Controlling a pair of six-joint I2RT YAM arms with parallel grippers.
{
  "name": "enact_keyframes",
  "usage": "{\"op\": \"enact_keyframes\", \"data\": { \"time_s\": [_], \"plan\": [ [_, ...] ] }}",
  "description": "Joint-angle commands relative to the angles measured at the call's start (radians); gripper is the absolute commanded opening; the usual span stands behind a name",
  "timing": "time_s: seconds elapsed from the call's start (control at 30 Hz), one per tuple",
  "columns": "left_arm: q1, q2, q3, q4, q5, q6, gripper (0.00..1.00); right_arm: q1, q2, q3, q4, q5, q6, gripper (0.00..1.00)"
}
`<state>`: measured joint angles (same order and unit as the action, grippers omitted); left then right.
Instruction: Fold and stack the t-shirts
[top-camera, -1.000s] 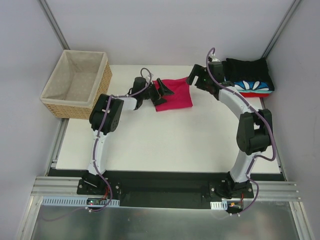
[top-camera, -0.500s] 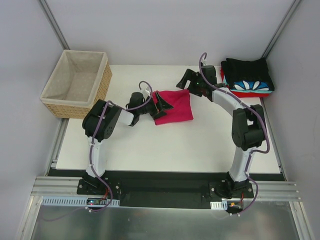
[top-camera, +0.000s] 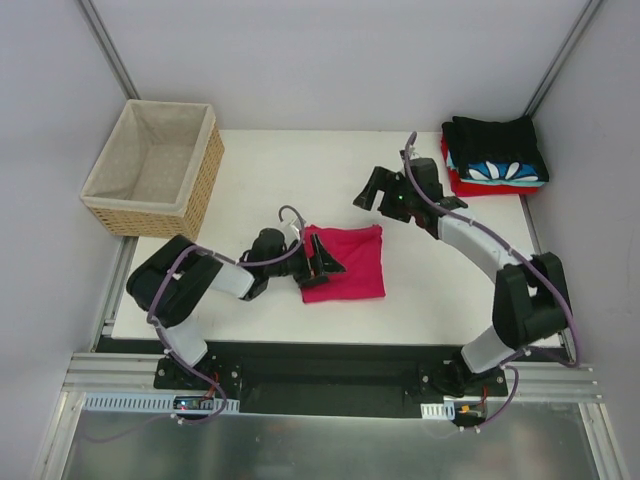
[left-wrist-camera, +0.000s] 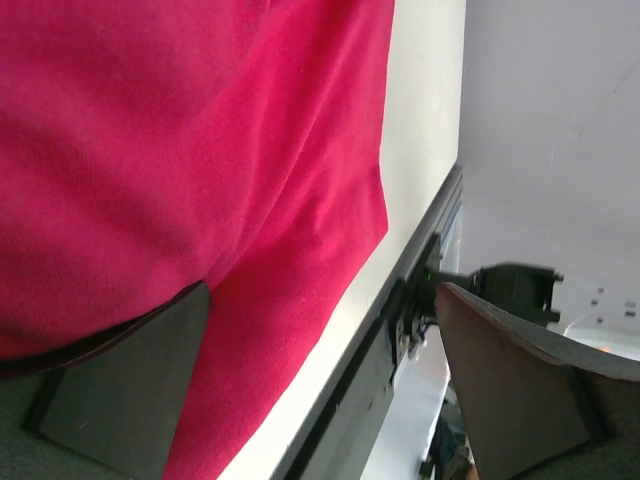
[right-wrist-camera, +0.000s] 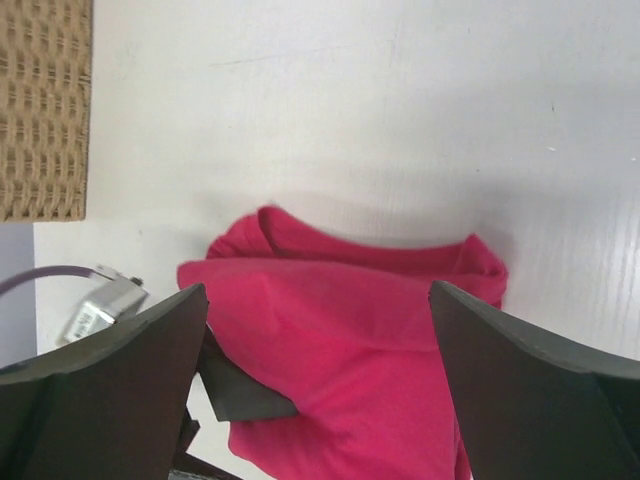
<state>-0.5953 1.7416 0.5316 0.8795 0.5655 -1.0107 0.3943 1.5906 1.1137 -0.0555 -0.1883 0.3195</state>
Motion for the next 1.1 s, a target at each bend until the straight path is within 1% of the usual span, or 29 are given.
{"op": "enact_keyframes", "data": {
  "time_s": [0.0,0.03,0.1,0.2,0.37,0.43,0.6,0.77,0.87,0.97,1.0,1.07],
  "plan": [
    [-0.081,-0.057,-0.122,-0.114,-0.088,0.008,0.99,0.029,-0.167,-0.04,-0.049,0.033,-0.017,0.97],
    [-0.107,-0.074,-0.131,-0.114,-0.096,0.007,0.99,0.041,-0.19,-0.043,-0.066,0.047,-0.014,0.96],
    [-0.121,-0.089,-0.139,-0.113,-0.111,-0.002,0.99,0.096,-0.246,-0.038,-0.118,0.084,-0.014,0.97],
    [-0.136,-0.109,-0.137,-0.116,-0.122,0.003,0.99,0.176,-0.285,-0.019,-0.217,0.133,0.019,0.97],
    [-0.138,-0.172,-0.127,-0.151,-0.153,0.035,0.99,0.225,-0.351,-0.098,-0.245,0.139,0.076,0.97],
    [-0.138,-0.188,-0.099,-0.197,-0.159,0.061,0.99,0.224,-0.375,-0.139,-0.26,0.147,0.079,0.97],
    [-0.135,-0.179,-0.079,-0.203,-0.17,0.066,0.99,0.209,-0.409,-0.219,-0.267,0.15,0.105,0.97],
    [-0.135,-0.151,-0.056,-0.186,-0.151,0.069,0.99,0.192,-0.36,-0.276,-0.224,0.124,0.128,0.97],
    [-0.136,-0.146,-0.024,-0.175,-0.107,0.069,0.99,0.192,-0.327,-0.264,-0.201,0.121,0.132,0.97],
    [-0.136,-0.165,0.033,-0.175,-0.021,0.066,0.99,0.176,-0.307,-0.239,-0.208,0.136,0.121,0.97],
    [-0.136,-0.189,0.048,-0.178,0.015,0.06,0.99,0.172,-0.299,-0.226,-0.211,0.142,0.118,0.97],
    [-0.135,-0.226,0.09,-0.194,0.043,0.054,0.99,0.152,-0.293,-0.218,-0.218,0.139,0.109,0.97]
  ]
}}
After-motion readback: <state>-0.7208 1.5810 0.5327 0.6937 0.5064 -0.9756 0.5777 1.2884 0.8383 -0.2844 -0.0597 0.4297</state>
